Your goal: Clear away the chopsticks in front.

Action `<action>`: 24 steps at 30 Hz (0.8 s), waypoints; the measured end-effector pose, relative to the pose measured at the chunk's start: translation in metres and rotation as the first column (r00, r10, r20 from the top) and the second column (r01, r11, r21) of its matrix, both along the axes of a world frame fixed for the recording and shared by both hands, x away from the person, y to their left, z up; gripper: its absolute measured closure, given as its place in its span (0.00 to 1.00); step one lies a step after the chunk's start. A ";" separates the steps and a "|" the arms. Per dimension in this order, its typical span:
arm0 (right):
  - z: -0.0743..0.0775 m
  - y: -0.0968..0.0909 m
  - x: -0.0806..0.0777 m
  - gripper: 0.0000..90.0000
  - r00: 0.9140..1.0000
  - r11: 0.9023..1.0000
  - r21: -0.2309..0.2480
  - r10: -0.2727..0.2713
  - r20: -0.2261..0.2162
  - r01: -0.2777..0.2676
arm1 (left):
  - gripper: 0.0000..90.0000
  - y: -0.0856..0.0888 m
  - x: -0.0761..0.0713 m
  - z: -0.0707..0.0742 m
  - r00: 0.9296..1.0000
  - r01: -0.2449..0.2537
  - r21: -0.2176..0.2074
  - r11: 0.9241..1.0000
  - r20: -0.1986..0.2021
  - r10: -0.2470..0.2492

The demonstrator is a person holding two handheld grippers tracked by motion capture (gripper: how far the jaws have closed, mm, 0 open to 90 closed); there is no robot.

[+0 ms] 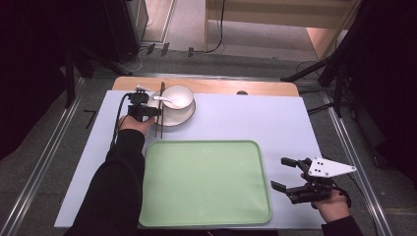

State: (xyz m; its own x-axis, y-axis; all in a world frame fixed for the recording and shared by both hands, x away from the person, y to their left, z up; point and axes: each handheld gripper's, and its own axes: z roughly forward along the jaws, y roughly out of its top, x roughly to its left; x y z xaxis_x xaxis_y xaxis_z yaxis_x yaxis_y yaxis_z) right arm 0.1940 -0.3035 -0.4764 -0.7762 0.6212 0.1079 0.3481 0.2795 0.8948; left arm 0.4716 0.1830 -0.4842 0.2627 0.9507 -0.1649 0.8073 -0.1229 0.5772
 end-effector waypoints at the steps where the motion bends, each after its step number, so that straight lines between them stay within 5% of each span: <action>1: 0.000 0.000 0.000 0.18 1.000 1.000 0.000 0.000 0.000 0.000 | 0.74 0.000 0.000 0.000 1.000 0.000 0.000 1.000 0.000 0.000; 10: 0.000 -0.001 -0.001 0.18 1.000 1.000 0.002 0.001 0.002 -0.001 | 0.92 -0.002 0.006 -0.010 0.999 -0.050 -0.020 0.999 -0.022 0.050; 24: 0.000 -0.002 -0.001 0.18 1.000 1.000 0.004 0.000 0.001 0.000 | 0.95 0.010 0.004 0.005 0.997 -0.077 -0.075 0.994 -0.015 0.076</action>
State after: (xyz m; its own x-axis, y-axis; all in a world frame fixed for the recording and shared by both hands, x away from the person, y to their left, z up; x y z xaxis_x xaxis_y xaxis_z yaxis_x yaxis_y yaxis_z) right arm 0.1932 -0.3053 -0.4766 -0.7764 0.6206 0.1095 0.3473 0.2765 0.8961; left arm 0.4755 0.1927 -0.4789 0.1868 0.9527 -0.2399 0.8198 -0.0166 0.5724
